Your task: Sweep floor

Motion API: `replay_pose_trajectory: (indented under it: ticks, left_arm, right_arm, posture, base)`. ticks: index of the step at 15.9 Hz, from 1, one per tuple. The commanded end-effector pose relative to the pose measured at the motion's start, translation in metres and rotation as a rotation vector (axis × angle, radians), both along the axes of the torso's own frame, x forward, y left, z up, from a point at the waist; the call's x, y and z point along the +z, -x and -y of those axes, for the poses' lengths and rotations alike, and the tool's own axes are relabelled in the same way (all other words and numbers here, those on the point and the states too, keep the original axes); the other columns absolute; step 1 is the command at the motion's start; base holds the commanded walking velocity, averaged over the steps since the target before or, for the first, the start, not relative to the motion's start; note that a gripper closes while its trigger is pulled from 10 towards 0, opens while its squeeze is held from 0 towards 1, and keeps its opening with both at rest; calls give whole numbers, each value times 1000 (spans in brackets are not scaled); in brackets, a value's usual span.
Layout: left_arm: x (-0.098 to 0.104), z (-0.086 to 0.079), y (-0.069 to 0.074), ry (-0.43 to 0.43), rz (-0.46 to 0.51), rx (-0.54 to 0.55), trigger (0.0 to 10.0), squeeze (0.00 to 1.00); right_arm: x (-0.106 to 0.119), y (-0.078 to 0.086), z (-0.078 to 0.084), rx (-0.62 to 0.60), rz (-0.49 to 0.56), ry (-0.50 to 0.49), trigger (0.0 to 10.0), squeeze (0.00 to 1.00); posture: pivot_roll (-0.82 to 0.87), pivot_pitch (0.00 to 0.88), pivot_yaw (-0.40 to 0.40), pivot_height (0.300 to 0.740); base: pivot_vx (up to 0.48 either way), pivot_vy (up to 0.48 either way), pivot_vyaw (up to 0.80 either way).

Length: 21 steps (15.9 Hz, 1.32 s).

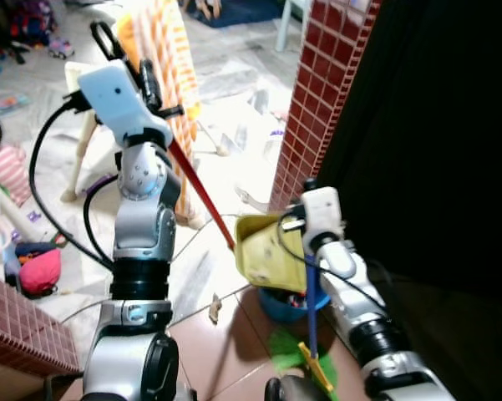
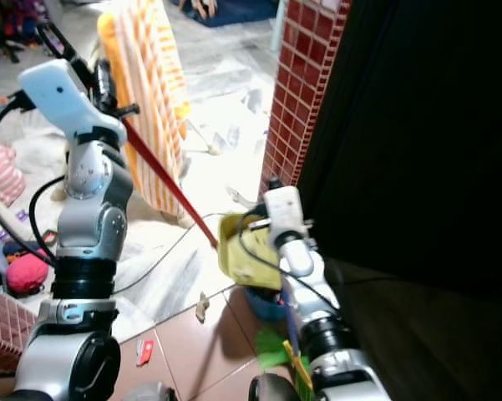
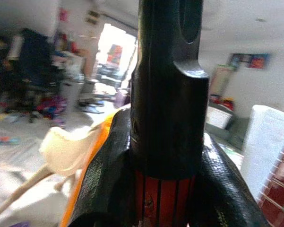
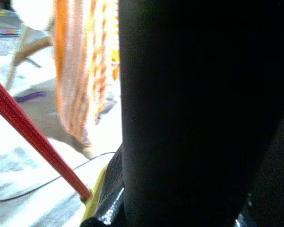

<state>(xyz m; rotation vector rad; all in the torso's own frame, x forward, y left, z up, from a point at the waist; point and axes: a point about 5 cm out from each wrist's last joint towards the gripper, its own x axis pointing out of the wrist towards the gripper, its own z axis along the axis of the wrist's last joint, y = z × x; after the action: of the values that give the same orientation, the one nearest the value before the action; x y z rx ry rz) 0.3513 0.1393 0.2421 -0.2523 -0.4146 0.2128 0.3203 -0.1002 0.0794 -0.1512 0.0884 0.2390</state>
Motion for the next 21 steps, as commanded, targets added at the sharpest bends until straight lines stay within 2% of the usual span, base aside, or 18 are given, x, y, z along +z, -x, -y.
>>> replay_pose_trajectory:
  ticks: [1,4,6,10,13,14,15,17,20,21]
  left_arm:
    - [20,4,2,-16,100,21,10000,0]
    - [20,13,2,-65,122,21,10000,0]
    - [19,28,1,-123,150,-1,10000,0]
    - [28,47,0,-180,207,-15,10000,0]
    - [34,77,5,-249,293,-102,10000,0]
    - [35,80,6,-257,303,-114,10000,0]
    - [27,101,13,-294,330,-193,10000,0]
    - [22,116,21,-344,369,-266,10000,0]
    - [8,143,37,-433,435,-437,10000,0]
    - [-3,161,49,-494,465,-618,10000,0]
  right_arm:
    - [10,-3,-4,14,36,-13,10000,0]
    - [10,-3,-3,14,38,-15,10000,0]
    - [9,1,-3,11,40,-16,10000,0]
    - [8,8,0,-5,42,-20,10000,0]
    - [10,12,2,-16,50,-27,10000,0]
    - [11,12,2,-17,52,-28,10000,0]
    - [16,14,6,-26,72,-33,10000,0]
    - [20,14,9,-34,88,-37,10000,0]
    - [29,15,13,-51,117,-58,10000,0]
    - [33,14,11,-47,123,-56,10000,0]
  posture:
    - [-41,0,-15,740]
    - [-45,0,-16,740]
    - [-63,0,-13,740]
    - [-84,0,0,740]
    - [-101,0,2,740]
    - [-101,0,2,740]
    - [-120,0,3,740]
    - [-129,0,2,740]
    - [-135,1,5,740]
    - [-134,6,6,740]
  base:
    - [0,0,0]
    - [0,0,0]
    - [0,0,0]
    - [0,0,0]
    - [0,0,0]
    - [0,0,0]
    - [0,0,0]
    - [0,0,0]
    - [0,0,0]
    - [0,0,0]
